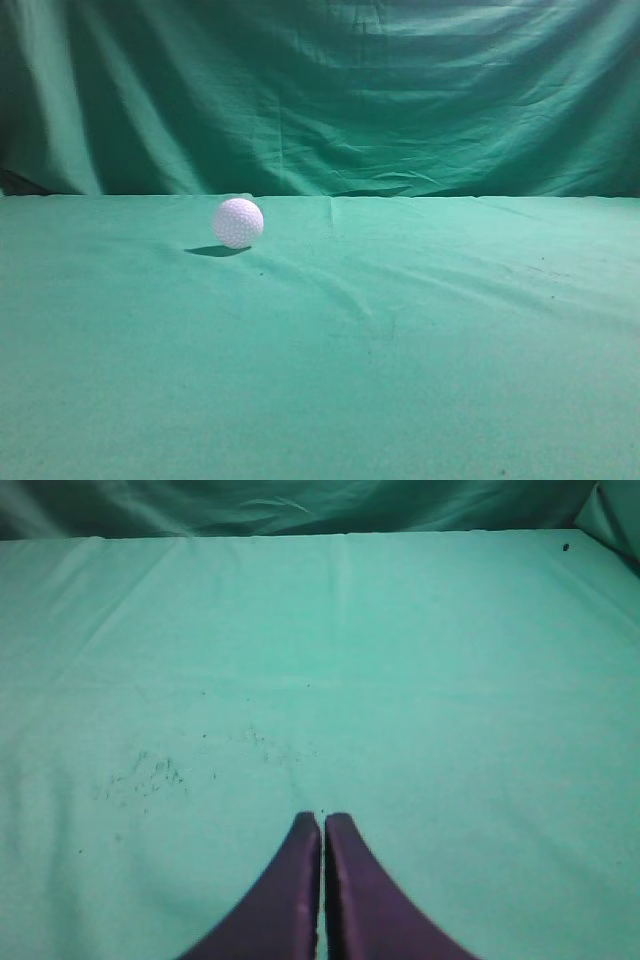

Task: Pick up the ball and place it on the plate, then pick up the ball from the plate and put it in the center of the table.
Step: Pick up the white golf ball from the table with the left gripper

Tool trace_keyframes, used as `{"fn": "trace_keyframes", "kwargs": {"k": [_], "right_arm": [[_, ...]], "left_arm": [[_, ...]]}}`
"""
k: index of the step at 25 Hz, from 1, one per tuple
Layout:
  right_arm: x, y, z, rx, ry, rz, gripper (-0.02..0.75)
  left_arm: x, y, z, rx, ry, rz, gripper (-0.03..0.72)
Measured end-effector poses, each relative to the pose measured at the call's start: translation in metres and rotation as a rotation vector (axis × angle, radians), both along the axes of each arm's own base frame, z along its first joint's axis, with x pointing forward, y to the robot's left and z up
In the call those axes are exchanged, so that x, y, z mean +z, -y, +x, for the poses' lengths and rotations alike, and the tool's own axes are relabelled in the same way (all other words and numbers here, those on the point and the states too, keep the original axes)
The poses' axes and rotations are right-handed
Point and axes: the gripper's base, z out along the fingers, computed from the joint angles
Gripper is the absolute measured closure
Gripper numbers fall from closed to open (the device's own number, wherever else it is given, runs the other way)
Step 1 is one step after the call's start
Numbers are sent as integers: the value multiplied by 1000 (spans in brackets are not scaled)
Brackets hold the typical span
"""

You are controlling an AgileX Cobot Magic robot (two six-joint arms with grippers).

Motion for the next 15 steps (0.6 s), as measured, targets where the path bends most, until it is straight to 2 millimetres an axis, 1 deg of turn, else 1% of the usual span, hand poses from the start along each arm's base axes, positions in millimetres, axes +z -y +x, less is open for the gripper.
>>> {"fn": "trace_keyframes", "kwargs": {"k": [1, 4, 11, 15], "right_arm": [[0, 0, 0, 0, 0, 0, 738], [0, 0, 0, 0, 0, 0, 738], [0, 0, 0, 0, 0, 0, 738], [0, 0, 0, 0, 0, 0, 738]], "left_arm": [[-3, 4, 7, -20, -17, 9, 688], [-22, 23, 31, -88, -104, 41, 688], [-50, 80, 79, -277, -231, 167, 688], [-57, 105, 113, -280, -262, 169, 688]]}}
